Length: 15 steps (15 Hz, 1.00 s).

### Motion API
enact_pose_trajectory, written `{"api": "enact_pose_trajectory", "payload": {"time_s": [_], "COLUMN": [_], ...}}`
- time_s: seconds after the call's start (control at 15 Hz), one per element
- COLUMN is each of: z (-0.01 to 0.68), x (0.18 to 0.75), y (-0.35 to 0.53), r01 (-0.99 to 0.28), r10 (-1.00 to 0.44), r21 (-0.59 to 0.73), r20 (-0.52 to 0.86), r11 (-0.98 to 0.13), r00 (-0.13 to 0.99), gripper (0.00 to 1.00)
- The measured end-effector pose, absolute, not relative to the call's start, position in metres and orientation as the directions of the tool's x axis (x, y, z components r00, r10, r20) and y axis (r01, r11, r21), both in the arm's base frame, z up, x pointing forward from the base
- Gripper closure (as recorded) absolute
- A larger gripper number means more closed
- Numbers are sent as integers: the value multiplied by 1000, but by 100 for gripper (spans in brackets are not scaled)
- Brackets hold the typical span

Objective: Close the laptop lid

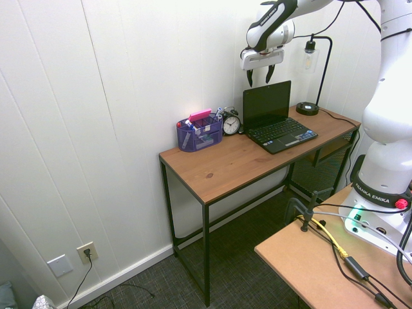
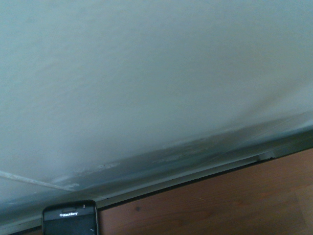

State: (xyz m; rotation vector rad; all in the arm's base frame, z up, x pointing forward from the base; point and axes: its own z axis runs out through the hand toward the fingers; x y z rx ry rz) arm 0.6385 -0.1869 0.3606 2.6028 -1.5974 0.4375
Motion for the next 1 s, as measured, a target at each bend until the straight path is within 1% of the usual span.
{"api": "enact_pose_trajectory", "payload": {"time_s": [0.4,1.0], "z": [340,334], "x": [645,642], "y": [-201,-214], "r01": [-893,-900], "r10": [-877,-887], "r21": [-88,-91], "r20": [253,236], "r11": [-442,-426], "r00": [409,396], "gripper": [100,100]}}
